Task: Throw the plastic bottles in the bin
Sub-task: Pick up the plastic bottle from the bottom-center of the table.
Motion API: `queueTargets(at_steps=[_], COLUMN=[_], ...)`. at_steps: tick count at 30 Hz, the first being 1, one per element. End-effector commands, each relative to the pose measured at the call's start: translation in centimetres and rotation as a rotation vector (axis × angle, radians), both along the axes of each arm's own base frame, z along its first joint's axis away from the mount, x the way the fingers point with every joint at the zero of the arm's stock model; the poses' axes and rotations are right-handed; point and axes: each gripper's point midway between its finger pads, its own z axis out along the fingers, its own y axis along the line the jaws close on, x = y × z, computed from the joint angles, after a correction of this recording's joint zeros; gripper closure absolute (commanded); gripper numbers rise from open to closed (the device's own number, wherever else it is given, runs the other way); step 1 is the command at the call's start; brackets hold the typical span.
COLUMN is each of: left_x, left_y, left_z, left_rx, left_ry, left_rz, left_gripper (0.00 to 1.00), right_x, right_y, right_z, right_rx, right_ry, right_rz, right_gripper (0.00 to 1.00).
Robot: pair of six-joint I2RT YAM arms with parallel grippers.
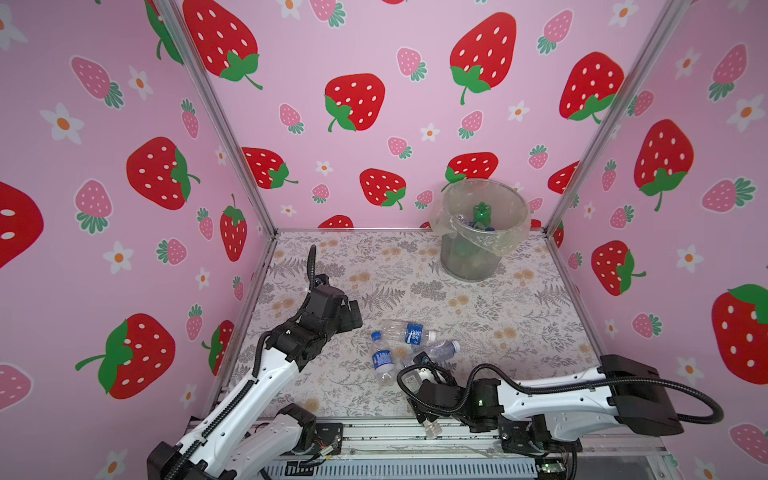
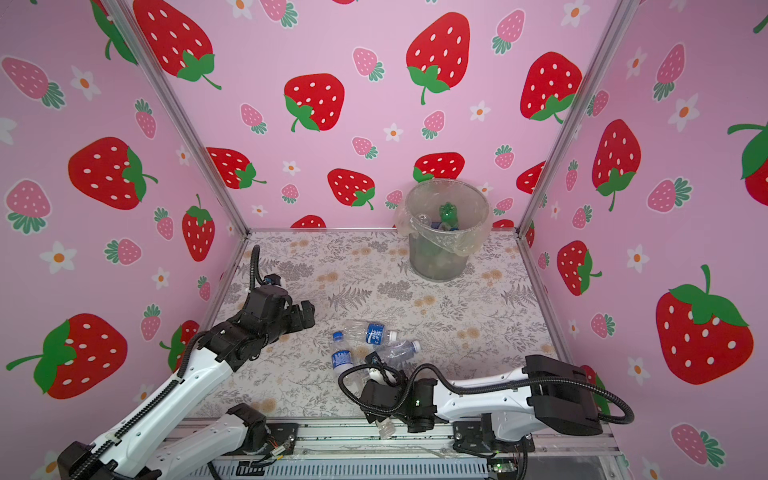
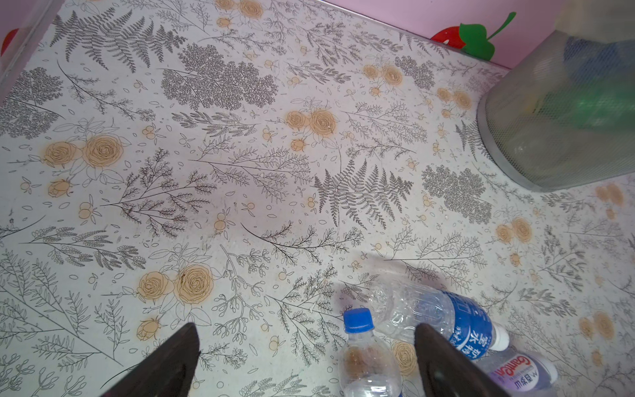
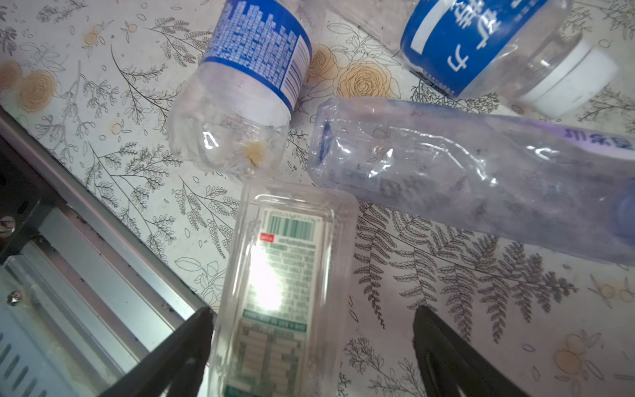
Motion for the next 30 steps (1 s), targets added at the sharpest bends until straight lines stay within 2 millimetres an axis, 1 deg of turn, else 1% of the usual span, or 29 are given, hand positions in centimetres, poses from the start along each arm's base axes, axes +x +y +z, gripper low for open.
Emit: queueTargets(at_steps=[1, 5, 11, 13, 14, 17, 22, 27, 30], left_x=[-0.3, -0.5, -0.5, -0.6, -0.6, -0.6, -0.5, -0.4, -0.3], left_y=[0.4, 0.5, 0.6, 0.6, 0.5, 0.5, 0.3, 0.3, 0.1], left_z=[-0.4, -0.3, -0.1, -0.3, -0.3, -0.6, -0.4, -0.4, -0.3], left_rx=[0.000, 0.001, 0.005, 0.003, 0.002, 0.002, -0.006, -0.009, -0.015], left_ry=[0.008, 0.004, 0.001, 0.007, 0.008, 0.014, 0.012, 0.010, 0.009], left_rz=[0.018, 0.017, 0.017, 0.014, 0.014, 0.015, 0.012, 0.011, 0.007], left_gripper=[0.01, 0.01, 0.01, 0.01, 0.01, 0.01, 0.01, 0.01, 0.01], right_x=[-0.3, -0.7, -1.0, -1.1, -1.0, -0.9, -0.5, 0.2, 0.7], right_y=[1.1, 1.5, 1.9, 1.9, 1.9, 1.7, 1.0, -0.2, -0.8], right_z=[0.6, 0.0, -0.9, -1.1, -1.1, -1.0, 0.2, 2.4, 4.1], right_rx=[0.028, 0.015, -0.006, -0.009, -0.008, -0.003, 0.020, 0.062, 0.096], right_ry=[0.010, 0.022, 0.040, 0.044, 0.043, 0.042, 0.030, 0.008, 0.015], right_rz=[0.003, 0.022, 0.036, 0.036, 0.033, 0.024, -0.005, -0.042, -0.076], right_gripper=[0.11, 0.16, 0.27, 0.31, 0.36, 0.40, 0.42, 0.45, 0.45])
